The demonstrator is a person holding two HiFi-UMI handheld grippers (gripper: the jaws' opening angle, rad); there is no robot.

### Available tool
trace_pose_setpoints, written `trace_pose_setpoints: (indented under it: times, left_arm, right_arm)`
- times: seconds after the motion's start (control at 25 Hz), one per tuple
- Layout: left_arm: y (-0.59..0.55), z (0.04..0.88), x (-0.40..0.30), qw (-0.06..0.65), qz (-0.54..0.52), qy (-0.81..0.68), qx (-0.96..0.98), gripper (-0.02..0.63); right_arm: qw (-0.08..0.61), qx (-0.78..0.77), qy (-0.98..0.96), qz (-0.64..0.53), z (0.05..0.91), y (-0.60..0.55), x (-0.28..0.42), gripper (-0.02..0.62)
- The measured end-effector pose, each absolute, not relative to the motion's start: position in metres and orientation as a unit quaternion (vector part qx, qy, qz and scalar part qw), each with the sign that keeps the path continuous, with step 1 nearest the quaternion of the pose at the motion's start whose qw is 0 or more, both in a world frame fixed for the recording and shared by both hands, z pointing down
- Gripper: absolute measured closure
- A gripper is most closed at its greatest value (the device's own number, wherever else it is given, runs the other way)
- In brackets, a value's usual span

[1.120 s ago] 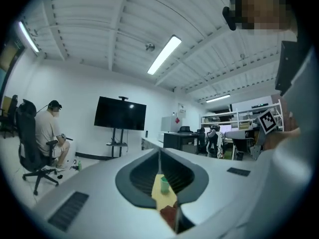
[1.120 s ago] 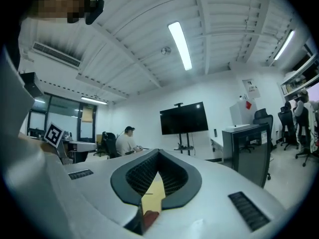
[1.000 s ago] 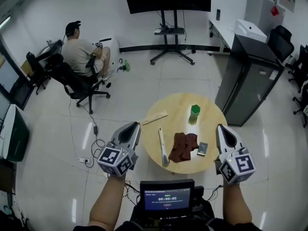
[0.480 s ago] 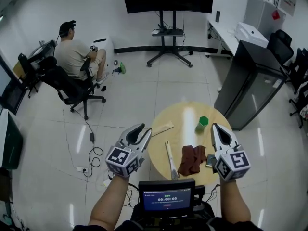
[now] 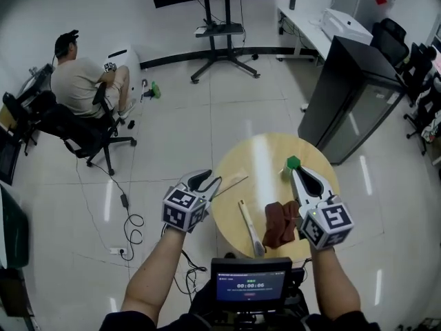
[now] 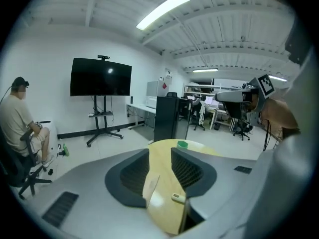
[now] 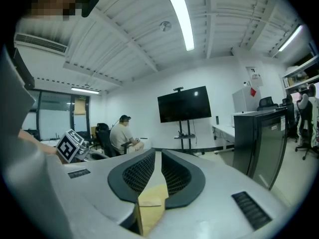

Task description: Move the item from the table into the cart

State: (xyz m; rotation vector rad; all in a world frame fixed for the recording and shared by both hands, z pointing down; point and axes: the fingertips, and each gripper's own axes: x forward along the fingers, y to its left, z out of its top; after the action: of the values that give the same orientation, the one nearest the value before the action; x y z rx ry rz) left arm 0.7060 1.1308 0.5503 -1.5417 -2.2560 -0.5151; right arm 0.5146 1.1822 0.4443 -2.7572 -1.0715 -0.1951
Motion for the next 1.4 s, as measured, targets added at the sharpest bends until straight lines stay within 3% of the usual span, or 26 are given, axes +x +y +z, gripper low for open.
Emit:
trace_pose_setpoints:
  times: [0.12,0.36,0.44,0.48,0.84,1.0,1.4]
  left_arm:
    - [1.171,0.588,0.696,0.222,-0.205,-0.794,-0.528,0.405]
    - [1.238,0.699,0.692,0.333,-0.261,-0.767,-0.483,0.393]
    - [1.258,0.730,0.685,0.350,-0.282,-0.761,-0.467,0.391]
    - [1.269,0.745,0.680,0.357,-0.288,-0.761,-0.459,0.391]
    - [1.337,0.862,0.680,0.443,-0.274,-0.745,-0.418,0.368]
    - [1.356,0.893,0.683,0.467,-0.269,-0.747,-0.390,0.368]
    - [1.375,0.917,0.679,0.480,-0.275,-0.746,-0.371,0.367]
  right_arm:
    - [0.100,-0.924,-0.358,-0.088,0.474,1.215,0.507,0.563]
    - [0.128,-0.917,-0.344,-0.154,0.558,1.271,0.501,0.563]
    - [0.142,-0.913,-0.338,-0.179,0.592,1.291,0.503,0.543]
    - [0.150,-0.910,-0.337,-0.190,0.610,1.302,0.503,0.495]
    - [0.209,-0.890,-0.328,-0.239,0.751,1.366,0.513,0.489]
    - [0.224,-0.888,-0.317,-0.247,0.786,1.382,0.522,0.425]
    - [0.238,-0.885,-0.317,-0.243,0.809,1.396,0.517,0.425]
